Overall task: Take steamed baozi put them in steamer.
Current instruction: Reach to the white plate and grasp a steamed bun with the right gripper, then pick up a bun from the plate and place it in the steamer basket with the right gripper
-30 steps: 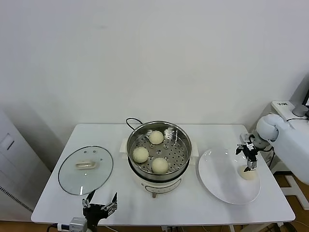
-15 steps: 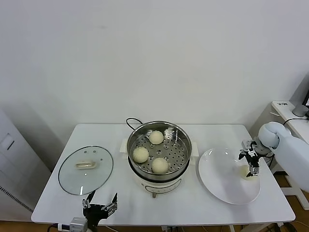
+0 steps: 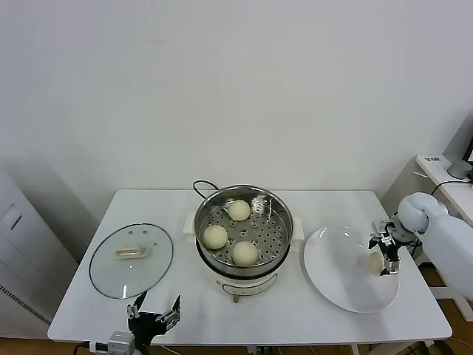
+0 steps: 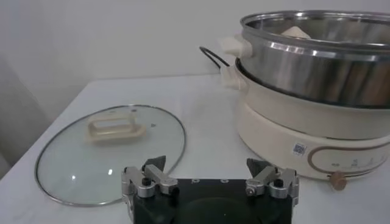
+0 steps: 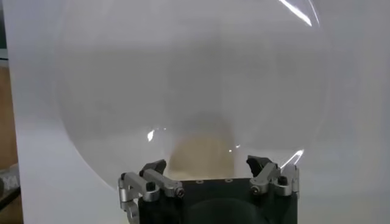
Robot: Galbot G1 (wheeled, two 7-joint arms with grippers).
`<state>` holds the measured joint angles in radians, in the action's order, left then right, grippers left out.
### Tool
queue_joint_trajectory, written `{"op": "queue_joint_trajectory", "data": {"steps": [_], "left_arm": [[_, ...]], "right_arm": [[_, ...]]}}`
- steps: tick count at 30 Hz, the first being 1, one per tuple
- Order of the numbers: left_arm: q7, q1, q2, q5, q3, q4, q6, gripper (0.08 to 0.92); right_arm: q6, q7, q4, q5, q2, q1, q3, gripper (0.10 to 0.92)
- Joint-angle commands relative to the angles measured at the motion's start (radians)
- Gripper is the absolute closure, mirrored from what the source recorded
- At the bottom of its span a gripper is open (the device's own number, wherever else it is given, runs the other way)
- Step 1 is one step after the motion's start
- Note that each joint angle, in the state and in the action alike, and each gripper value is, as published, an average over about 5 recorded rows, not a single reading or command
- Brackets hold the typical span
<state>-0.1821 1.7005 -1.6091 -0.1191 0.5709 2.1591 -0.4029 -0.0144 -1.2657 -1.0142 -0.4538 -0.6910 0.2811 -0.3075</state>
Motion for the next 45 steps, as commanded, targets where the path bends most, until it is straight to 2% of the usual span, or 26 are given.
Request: {"op": "queue_joint_trajectory", "data": {"steps": [1, 17, 26, 30, 34, 40, 45], "left_arm": [[0.0, 0.002, -0.016, -0.001, 0.001, -0.002, 0.001, 0.177], [-0.001, 0.002, -0.019, -0.009, -0.002, -0.006, -0.002, 0.177], [0.0, -0.005, -0.021, -0.012, -0.006, -0.013, -0.001, 0.177], [0.0, -0.011, -0.023, -0.019, -0.015, -0.02, 0.002, 0.177], [0.003, -0.024, -0.025, -0.04, -0.022, -0.028, 0.006, 0.177], [0.014, -0.049, -0.026, -0.097, -0.028, -0.046, 0.015, 0.177], [0.013, -0.058, -0.021, -0.102, -0.029, -0.03, 0.011, 0.177]], "right_arm": [[-0.004, 0.005, 0.009, -0.031, -0.009, 0.016, 0.024, 0.203], [0.0, 0.016, 0.029, -0.049, -0.02, 0.034, 0.049, 0.213], [0.018, 0.018, 0.016, 0.012, -0.007, 0.027, 0.04, 0.432], [0.058, 0.012, -0.035, 0.107, 0.044, -0.006, -0.015, 0.502], [0.144, 0.009, -0.149, 0.274, 0.148, -0.146, -0.189, 0.523], [0.323, 0.02, -0.344, 0.615, 0.263, -0.684, -0.751, 0.525], [0.428, 0.04, -0.446, 0.887, 0.203, -1.191, -1.2, 0.525]]}}
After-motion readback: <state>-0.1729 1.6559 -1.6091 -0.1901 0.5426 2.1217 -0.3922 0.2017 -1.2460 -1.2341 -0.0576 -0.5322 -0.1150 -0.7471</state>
